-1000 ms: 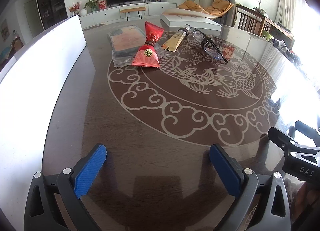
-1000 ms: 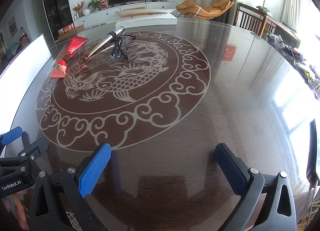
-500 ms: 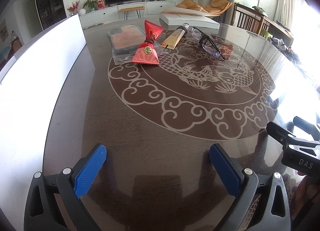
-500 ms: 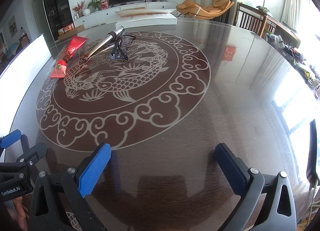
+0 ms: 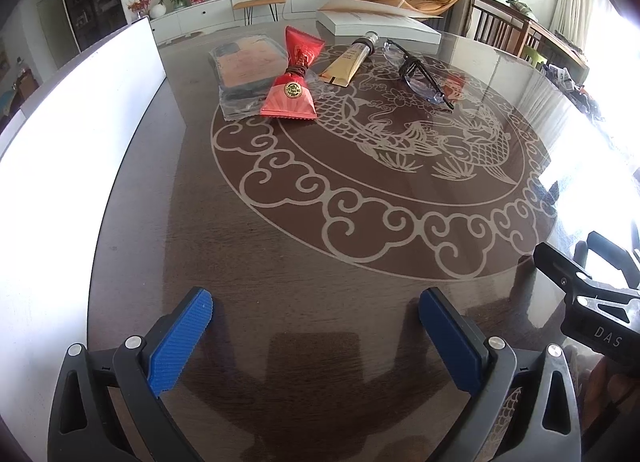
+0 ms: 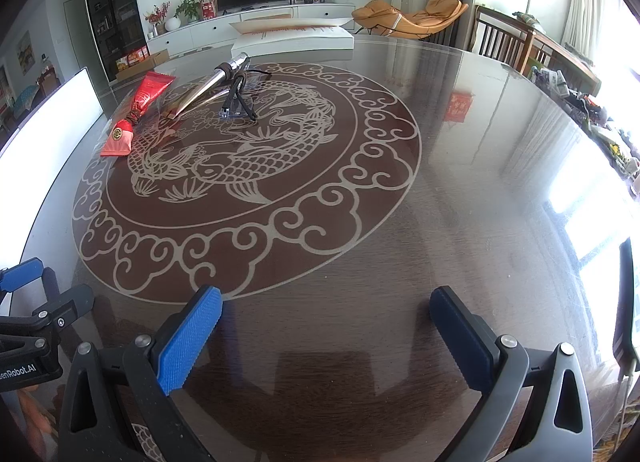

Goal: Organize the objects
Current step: 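Reach the left tool to the red snack packet and grasp it, then lift the red snack packet off the table with the left tool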

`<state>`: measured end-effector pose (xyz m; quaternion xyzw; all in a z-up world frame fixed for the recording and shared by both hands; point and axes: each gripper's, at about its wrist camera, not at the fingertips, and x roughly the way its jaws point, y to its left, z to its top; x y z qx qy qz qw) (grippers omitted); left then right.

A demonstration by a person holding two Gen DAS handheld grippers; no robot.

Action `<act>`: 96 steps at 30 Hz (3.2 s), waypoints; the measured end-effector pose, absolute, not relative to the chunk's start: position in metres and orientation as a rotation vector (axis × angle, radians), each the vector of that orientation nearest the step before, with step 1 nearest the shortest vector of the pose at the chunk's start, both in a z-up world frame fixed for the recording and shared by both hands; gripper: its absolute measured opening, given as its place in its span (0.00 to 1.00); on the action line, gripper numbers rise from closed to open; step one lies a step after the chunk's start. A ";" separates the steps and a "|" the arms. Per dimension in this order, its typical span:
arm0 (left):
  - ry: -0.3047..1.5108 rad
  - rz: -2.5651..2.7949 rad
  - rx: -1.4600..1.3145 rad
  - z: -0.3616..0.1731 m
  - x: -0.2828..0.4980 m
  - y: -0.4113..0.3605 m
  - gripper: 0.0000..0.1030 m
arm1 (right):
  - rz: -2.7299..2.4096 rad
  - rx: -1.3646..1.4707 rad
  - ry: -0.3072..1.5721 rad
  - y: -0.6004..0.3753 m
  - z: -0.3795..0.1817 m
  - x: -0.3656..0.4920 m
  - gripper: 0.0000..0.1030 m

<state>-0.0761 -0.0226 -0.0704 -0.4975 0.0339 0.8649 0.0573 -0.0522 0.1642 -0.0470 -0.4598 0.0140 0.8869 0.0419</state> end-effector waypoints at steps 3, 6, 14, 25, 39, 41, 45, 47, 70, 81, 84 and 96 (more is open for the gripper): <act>0.117 2.619 -1.470 -0.071 -0.074 -0.023 1.00 | 2.714 -1.407 0.043 0.164 -0.047 -0.052 1.00; 0.134 2.609 -1.439 -0.071 -0.072 -0.024 1.00 | 2.714 -1.407 0.043 0.164 -0.047 -0.052 1.00; 0.088 2.600 -1.339 -0.037 -0.105 -0.029 1.00 | 2.714 -1.407 0.043 0.164 -0.047 -0.052 1.00; 0.110 2.670 -1.317 -0.035 -0.219 -0.020 1.00 | 2.714 -1.407 0.043 0.164 -0.047 -0.052 1.00; -0.004 2.703 -1.318 -0.052 -0.174 -0.037 0.22 | 2.715 -1.407 0.043 0.164 -0.047 -0.052 1.00; -0.035 2.703 -1.328 -0.054 -0.141 -0.045 0.22 | 2.715 -1.407 0.043 0.164 -0.047 -0.052 1.00; -0.060 2.711 -1.347 -0.054 -0.091 -0.058 0.22 | 2.715 -1.407 0.043 0.164 -0.047 -0.052 1.00; -0.082 2.707 -1.368 -0.056 -0.082 -0.063 0.24 | 2.714 -1.407 0.043 0.164 -0.047 -0.052 1.00; 0.071 2.708 -1.438 -0.070 -0.094 -0.057 1.00 | 2.715 -1.408 0.043 0.164 -0.047 -0.052 1.00; 0.098 2.691 -1.392 -0.070 -0.093 -0.054 1.00 | 2.715 -1.408 0.043 0.164 -0.048 -0.053 1.00; 0.097 2.691 -1.391 -0.069 -0.093 -0.054 1.00 | 2.715 -1.408 0.043 0.164 -0.048 -0.053 1.00; 0.096 2.690 -1.392 -0.069 -0.094 -0.054 1.00 | 2.715 -1.408 0.043 0.164 -0.048 -0.053 1.00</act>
